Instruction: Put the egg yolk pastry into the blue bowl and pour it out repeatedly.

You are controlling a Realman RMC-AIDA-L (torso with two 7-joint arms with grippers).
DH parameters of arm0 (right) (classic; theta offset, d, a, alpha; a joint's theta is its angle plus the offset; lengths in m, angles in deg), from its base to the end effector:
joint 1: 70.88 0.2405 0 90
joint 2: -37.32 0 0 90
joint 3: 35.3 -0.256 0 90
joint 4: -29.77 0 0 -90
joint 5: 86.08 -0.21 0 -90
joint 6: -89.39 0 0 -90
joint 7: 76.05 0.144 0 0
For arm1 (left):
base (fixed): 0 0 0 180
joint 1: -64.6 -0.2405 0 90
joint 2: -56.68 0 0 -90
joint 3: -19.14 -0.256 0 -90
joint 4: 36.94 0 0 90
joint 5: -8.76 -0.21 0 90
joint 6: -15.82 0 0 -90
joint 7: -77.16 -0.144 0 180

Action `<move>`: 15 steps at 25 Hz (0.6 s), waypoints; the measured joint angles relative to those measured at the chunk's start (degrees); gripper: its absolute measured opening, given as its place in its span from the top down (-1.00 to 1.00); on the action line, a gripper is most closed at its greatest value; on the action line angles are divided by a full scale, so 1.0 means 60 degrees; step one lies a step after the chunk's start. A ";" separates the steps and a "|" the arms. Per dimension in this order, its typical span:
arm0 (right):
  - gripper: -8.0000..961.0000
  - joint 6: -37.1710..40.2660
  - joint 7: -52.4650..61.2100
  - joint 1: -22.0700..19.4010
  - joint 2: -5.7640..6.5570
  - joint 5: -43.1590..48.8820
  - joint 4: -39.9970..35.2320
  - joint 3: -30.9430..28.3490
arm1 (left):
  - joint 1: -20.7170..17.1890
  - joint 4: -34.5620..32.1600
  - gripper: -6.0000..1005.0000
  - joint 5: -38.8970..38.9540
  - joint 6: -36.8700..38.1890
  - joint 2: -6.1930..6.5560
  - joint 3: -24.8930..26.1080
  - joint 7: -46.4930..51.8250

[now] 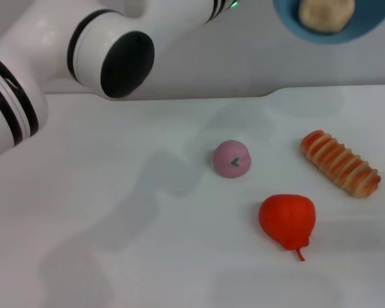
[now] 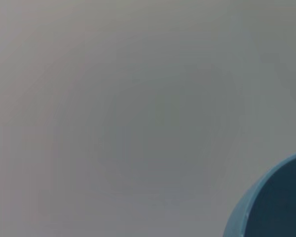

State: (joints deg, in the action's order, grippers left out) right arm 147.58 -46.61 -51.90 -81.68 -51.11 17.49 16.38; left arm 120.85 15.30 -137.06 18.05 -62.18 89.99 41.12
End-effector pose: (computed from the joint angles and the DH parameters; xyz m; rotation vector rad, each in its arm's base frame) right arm 0.3904 0.3120 0.0293 -1.5060 0.7728 0.6367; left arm 0.0187 0.4544 -0.0645 -2.1016 0.2983 -0.4417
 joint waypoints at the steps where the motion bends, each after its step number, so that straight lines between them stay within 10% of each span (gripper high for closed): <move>1: -0.10 -0.0001 0.0001 0.0003 -0.0001 0.0000 0.0016 -0.0001 | -0.0026 0.0019 0.99 0.0000 0.0302 -0.0009 -0.0100 -0.0187; 15: -0.09 0.0100 0.0002 0.0030 0.0001 -0.0015 0.0288 -0.0030 | -0.0508 -0.0368 0.99 0.0092 0.3660 -0.0037 -0.2302 -0.1322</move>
State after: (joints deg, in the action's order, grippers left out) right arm 148.19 -46.60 -51.72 -81.68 -51.20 19.22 16.20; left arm 117.80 13.09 -136.51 40.02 -62.40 76.18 33.19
